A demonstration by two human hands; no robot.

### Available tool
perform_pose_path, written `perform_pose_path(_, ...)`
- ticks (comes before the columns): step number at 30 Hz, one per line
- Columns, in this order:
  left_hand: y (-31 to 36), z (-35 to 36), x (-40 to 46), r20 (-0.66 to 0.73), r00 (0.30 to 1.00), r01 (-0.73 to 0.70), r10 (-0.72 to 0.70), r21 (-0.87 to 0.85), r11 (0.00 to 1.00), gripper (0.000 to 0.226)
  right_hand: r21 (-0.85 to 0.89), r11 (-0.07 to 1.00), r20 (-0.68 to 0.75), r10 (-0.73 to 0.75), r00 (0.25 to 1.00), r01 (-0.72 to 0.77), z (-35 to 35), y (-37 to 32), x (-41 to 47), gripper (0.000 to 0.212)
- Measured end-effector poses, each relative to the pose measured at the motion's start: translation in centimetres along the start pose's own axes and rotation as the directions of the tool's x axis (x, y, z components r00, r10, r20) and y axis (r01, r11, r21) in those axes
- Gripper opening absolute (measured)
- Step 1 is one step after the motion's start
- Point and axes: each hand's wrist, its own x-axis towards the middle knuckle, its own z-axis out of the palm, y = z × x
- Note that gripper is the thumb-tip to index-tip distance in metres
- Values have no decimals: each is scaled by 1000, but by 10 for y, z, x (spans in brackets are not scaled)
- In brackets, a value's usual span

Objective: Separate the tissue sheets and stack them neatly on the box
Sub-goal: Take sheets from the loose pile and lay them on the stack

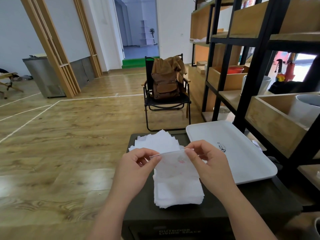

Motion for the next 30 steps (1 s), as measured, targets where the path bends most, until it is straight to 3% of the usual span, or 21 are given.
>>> perform_pose_path(2, 2, 2, -2, -36, 999, -19, 19, 1, 1000, 8, 25, 1000, -41, 4, 999, -3, 0, -1, -2, 9)
perform_pose_path(6, 5, 11, -5, 29, 999, -10, 17, -232, 973, 11, 88, 996, -126, 31, 992, -20, 4, -2, -5, 10)
perform_pose_path(8, 1, 21, -8, 35, 999, 33, -26, -240, 970, 19, 51, 995, -144, 97, 985, -91, 10, 6, -6, 11)
perform_pose_path(12, -27, 44, -11, -77, 979, 182, -188, -85, 980, 20, -12, 946, -105, 321, 941, -324, 25, 34, -9, 12)
perform_pose_path(16, -55, 56, -8, -88, 961, 267, -264, 29, 963, 21, -189, 879, -48, 437, 898, -438, 32, 56, -9, 16)
perform_pose_path(25, -73, 69, -13, -123, 940, 333, -317, 151, 931, 25, -449, 806, -57, 405, 913, -386, 39, 67, -15, 24)
perform_pose_path(30, -73, 58, -3, -99, 941, 331, -323, 466, 821, 32, -490, 775, -58, 429, 902, -400, 40, 68, -15, 23)
